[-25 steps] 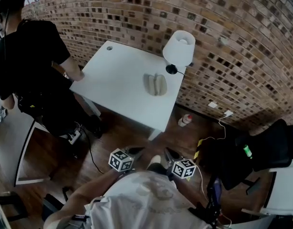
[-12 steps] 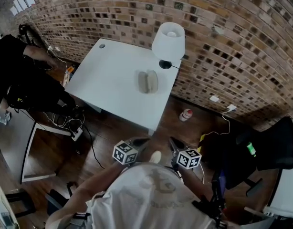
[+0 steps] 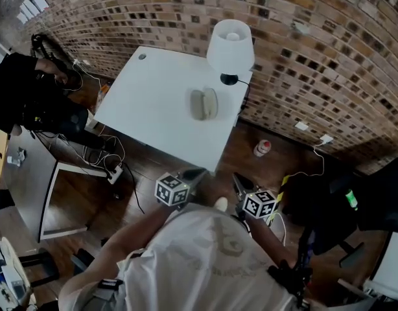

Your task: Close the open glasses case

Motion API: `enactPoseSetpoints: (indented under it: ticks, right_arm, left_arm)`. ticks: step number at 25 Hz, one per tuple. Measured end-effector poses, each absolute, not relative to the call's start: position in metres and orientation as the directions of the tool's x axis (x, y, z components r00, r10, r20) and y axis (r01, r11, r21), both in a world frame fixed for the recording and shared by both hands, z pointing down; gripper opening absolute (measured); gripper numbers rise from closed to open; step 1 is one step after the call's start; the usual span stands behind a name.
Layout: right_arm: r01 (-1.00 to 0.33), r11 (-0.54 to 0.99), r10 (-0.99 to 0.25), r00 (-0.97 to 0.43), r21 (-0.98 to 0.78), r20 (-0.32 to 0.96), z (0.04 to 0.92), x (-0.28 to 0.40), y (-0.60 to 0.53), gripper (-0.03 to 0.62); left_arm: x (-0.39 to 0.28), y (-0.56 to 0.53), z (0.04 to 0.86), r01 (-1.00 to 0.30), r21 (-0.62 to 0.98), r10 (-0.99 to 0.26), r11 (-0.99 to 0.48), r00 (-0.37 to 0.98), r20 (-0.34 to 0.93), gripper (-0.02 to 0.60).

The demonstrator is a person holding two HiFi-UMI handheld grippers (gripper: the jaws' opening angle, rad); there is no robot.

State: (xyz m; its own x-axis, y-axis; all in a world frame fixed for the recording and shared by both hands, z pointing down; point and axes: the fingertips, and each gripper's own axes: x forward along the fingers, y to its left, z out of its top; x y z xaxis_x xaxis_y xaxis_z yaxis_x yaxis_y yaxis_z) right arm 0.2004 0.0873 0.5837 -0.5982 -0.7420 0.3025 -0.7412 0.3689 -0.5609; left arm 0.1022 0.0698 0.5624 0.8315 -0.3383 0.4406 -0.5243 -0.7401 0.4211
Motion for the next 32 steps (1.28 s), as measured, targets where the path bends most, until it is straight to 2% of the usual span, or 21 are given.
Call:
enactPoseSetpoints:
  ticks: [15, 23, 29, 32]
  right_arm:
    - [-0.786, 0.302, -0.751, -0.545, -0.540, 0.373, 0.587, 0.180, 0.012, 0.008]
    - [-0.813, 0.233, -0.799, -0.473, -0.534, 0.371, 0.578, 0.167, -0.035, 0.008]
    - [-0.857, 0.191, -0.811, -0.412, -0.478, 0.415, 0.579, 0.163, -0.060, 0.008]
    - [-0.870, 0.193, -0.817, -0.399, -0.454, 0.417, 0.574, 0.148, -0.068, 0.008]
  left_arm:
    - [0.088, -0.031, 0.567, -0.444, 0.450, -0.279, -0.775, 0.879, 0.387, 0.002]
    - [0.059, -0.089, 0.565, -0.408, 0.432, -0.248, -0.805, 0.891, 0.380, 0.002]
    - [0.058, -0.108, 0.554, -0.311, 0.427, -0.168, -0.849, 0.925, 0.341, 0.002]
    - [0.039, -0.109, 0.567, -0.313, 0.464, -0.153, -0.829, 0.924, 0.350, 0.002]
